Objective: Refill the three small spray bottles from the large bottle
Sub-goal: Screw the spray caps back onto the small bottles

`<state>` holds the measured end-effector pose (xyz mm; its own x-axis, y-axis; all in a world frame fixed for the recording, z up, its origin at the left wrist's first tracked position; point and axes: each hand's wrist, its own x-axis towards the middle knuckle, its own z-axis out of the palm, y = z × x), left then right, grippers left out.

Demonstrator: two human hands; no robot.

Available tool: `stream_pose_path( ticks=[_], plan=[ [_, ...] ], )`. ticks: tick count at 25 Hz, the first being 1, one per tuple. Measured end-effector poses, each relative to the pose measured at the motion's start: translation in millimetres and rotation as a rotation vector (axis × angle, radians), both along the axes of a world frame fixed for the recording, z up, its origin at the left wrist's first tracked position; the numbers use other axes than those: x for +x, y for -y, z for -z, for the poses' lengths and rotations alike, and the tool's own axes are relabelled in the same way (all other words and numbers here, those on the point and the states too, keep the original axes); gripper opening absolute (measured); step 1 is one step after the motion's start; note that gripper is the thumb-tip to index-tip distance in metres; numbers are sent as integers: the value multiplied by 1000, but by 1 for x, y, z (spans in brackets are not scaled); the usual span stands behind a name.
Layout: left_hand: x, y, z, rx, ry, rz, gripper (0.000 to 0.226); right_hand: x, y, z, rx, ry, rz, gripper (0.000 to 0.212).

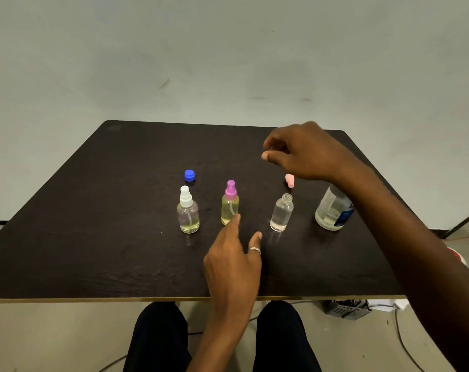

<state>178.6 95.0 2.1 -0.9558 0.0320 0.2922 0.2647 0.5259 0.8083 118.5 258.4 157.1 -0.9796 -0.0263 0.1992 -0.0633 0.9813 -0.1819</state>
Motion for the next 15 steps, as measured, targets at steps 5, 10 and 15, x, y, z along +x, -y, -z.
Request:
stream_pose_path(
  ticks=[5, 10, 15],
  plan=[
    [-17, -37, -4, -44, 35, 279, 73, -27, -40, 14, 71, 99, 121, 20],
    [-47, -64, 2, -24, 141, 293, 83, -62, -54, 63, 121, 158, 257, 11],
    [-52, -68, 9, 48, 92, 286, 53, -81, -63, 99, 123, 180, 360, 4]
  ],
)
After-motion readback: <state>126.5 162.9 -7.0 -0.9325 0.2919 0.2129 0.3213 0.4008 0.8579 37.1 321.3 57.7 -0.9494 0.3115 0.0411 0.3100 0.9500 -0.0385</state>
